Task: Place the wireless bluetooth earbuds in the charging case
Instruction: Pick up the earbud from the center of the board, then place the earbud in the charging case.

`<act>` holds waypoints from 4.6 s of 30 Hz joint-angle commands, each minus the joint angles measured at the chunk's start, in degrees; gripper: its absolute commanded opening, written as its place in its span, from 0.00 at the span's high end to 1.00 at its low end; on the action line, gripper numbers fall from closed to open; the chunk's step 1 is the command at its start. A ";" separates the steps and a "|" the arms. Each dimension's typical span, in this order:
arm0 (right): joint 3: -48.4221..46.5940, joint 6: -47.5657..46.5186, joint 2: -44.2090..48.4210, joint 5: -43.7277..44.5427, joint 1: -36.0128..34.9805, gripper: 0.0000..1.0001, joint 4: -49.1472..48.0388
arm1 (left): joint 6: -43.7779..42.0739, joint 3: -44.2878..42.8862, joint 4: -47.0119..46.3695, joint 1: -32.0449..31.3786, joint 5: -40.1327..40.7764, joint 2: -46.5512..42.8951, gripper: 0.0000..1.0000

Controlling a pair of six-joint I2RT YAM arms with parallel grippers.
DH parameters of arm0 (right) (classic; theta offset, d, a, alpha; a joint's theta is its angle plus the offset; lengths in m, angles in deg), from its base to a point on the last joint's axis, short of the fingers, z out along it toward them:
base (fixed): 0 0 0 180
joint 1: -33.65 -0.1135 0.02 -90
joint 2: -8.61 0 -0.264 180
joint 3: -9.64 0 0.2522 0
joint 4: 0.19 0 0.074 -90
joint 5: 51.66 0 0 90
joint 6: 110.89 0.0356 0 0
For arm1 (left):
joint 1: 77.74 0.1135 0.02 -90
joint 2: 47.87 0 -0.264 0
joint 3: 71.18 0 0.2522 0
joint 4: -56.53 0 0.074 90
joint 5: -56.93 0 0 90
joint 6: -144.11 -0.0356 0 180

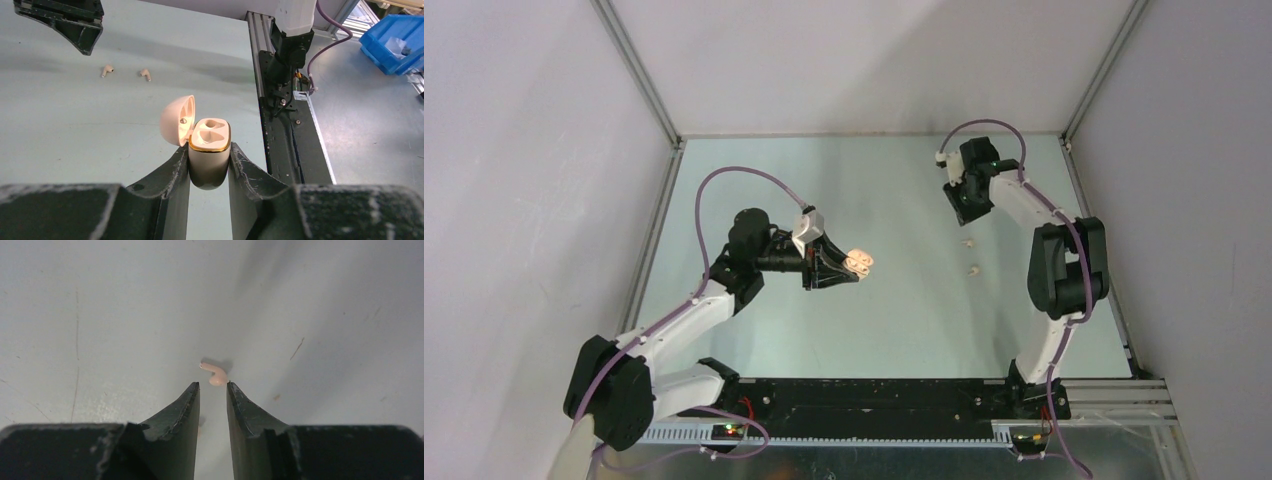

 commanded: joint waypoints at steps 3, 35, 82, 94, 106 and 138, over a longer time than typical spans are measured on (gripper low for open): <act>0.07 2.29 -0.93 -2.79 3.32 0.66 5.75 | -1.18 -1.52 -1.00 -0.42 -0.11 -0.92 0.89; 0.45 13.03 -9.17 -16.41 12.06 0.63 4.07 | -1.29 -1.80 -0.89 -0.63 -0.35 -0.83 0.89; 5.24 8.72 12.55 -17.11 6.82 0.81 -2.78 | -1.73 -1.81 -0.52 -0.67 -0.36 -0.18 0.89; 5.46 2.97 36.75 -5.08 -16.30 0.80 -2.64 | -1.48 -2.00 -0.63 -0.75 0.42 0.68 0.89; 5.55 -1.03 39.55 8.47 -36.86 0.80 -4.20 | 3.07 -1.37 -4.18 -0.76 3.38 1.87 0.87; 5.55 -1.55 29.72 19.41 -52.47 0.80 -9.00 | 6.64 -1.90 -6.18 -0.65 2.95 2.21 0.87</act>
